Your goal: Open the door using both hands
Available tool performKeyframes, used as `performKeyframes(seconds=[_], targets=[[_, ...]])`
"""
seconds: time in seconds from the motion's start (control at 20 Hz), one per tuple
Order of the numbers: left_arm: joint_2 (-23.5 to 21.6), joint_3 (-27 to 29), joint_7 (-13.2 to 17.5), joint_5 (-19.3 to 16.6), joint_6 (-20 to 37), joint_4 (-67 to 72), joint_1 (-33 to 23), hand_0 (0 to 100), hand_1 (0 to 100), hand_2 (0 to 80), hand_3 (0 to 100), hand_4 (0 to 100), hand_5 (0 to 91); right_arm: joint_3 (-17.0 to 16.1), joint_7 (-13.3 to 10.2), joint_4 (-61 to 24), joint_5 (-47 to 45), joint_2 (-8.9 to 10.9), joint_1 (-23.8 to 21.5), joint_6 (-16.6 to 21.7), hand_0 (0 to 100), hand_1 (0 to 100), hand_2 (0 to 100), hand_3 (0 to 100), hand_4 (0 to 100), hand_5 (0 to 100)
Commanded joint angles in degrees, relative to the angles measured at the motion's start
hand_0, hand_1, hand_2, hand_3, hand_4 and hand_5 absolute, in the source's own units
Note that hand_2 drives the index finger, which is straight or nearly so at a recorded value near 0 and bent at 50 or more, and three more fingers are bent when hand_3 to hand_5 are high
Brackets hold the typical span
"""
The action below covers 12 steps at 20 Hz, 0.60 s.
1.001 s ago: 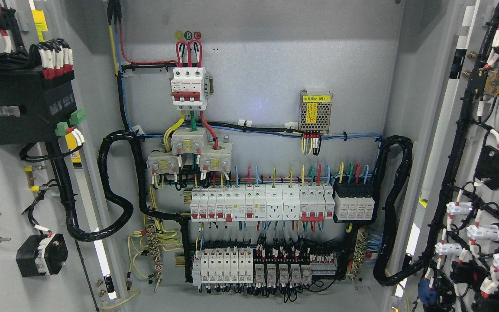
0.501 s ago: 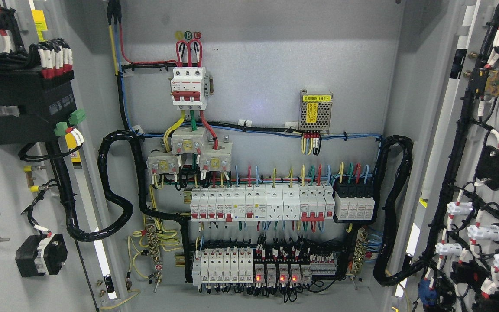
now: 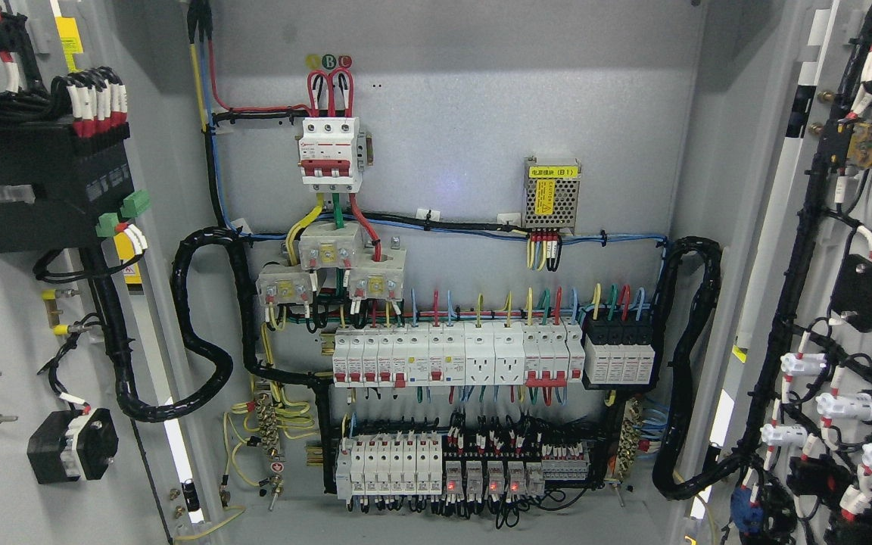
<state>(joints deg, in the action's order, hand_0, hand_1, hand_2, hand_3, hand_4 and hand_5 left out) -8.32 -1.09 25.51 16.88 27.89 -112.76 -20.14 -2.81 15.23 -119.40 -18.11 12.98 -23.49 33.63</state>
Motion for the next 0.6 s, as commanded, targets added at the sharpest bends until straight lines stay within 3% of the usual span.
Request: performKeyframes(seconds=[0.0,0.15,0.55], targets=[[1.1,7.0,1.5,0.4,1.2,-4.4,-2.0,12,56,0.0,0,0,0.0,-1.1,0.0,-0.4,-0.9,1.34,1.6,-0.3,0,50,4,0,0,0],[2.3,9.6,4.2,1.4,2.5,-4.5,-3.5,12,56,0.0,0,0,0.0,-1.1,0.0,-0.4,-4.0,1.34,1.9,-0.5,0,50,4,0,0,0],[2.7,17.5,4.3,6.1,0.4,-4.3,-3.7,12,56,0.0,0,0,0.0,-3.3,0.1,-0.3,-6.4,2.05,1.7,-1.1,0,50,4,0,0,0]])
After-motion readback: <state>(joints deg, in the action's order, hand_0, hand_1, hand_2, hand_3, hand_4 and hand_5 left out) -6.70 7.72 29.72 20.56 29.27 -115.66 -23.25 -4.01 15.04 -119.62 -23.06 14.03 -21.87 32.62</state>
